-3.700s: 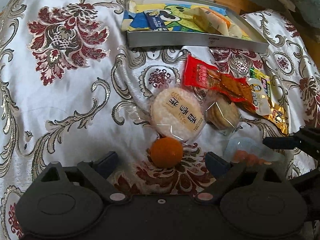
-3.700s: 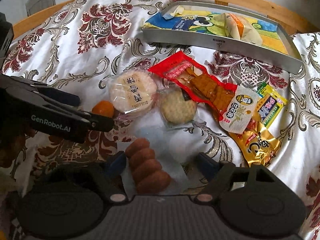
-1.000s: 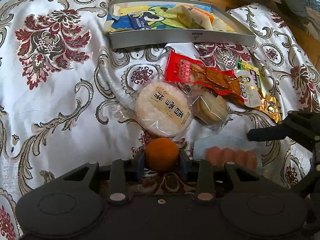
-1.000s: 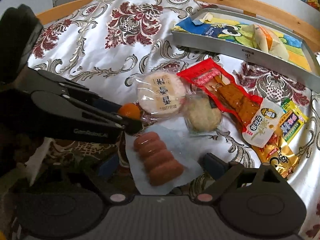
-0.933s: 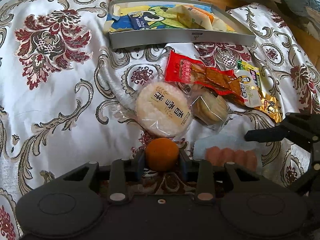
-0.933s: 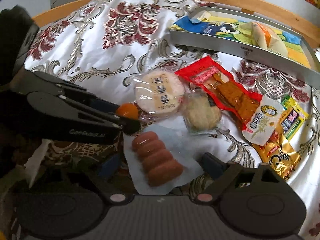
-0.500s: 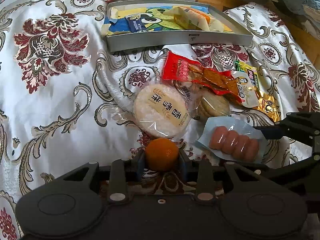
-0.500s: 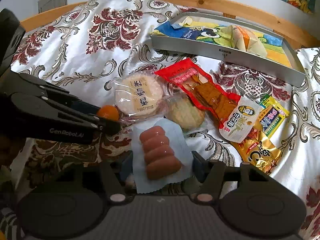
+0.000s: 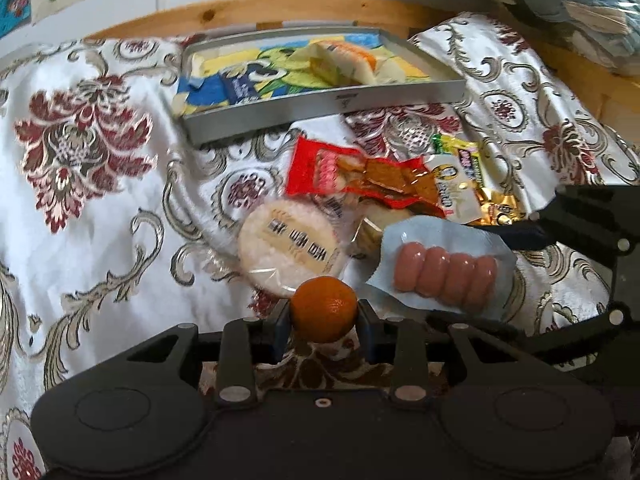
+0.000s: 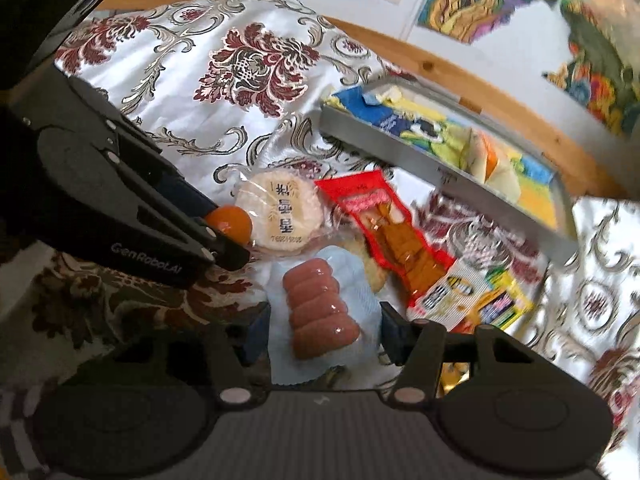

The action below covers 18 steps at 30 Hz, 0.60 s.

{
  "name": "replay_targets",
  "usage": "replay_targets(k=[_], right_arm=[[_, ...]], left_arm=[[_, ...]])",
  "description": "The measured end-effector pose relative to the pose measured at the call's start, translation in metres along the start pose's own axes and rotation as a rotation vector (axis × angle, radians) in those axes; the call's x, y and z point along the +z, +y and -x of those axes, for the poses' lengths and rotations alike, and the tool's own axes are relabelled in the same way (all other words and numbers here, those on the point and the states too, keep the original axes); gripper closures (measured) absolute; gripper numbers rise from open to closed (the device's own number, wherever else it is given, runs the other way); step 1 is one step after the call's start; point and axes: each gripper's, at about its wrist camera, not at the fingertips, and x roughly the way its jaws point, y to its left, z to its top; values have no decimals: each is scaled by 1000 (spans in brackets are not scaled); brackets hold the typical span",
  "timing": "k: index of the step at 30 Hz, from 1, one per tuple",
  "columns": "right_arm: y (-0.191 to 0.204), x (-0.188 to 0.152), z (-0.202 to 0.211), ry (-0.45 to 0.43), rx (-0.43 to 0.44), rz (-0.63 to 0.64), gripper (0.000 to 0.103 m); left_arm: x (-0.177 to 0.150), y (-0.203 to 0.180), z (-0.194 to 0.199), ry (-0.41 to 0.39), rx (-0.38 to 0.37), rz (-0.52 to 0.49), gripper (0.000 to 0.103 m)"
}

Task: Organize snacks
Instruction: 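Carry the sausages and the orange over the metal tray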

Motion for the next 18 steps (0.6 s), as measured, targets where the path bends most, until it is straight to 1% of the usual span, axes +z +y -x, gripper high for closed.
replay_targets(k=[4,8,13,18], right_arm=[[-4,1,4,-33,-44,22,42],[-17,5,11,-83,-95,19,42],[-43,10,20,-159,-168,-34,42],[-74,22,20,-229,-225,-81,42]], left_arm=[[4,-1,0,-11,1,7,67],[20,-3,4,-35,-7,31,67],[58,-6,-1,-97,-11,39,67],[107,-7,-12,-167,9,41,66]])
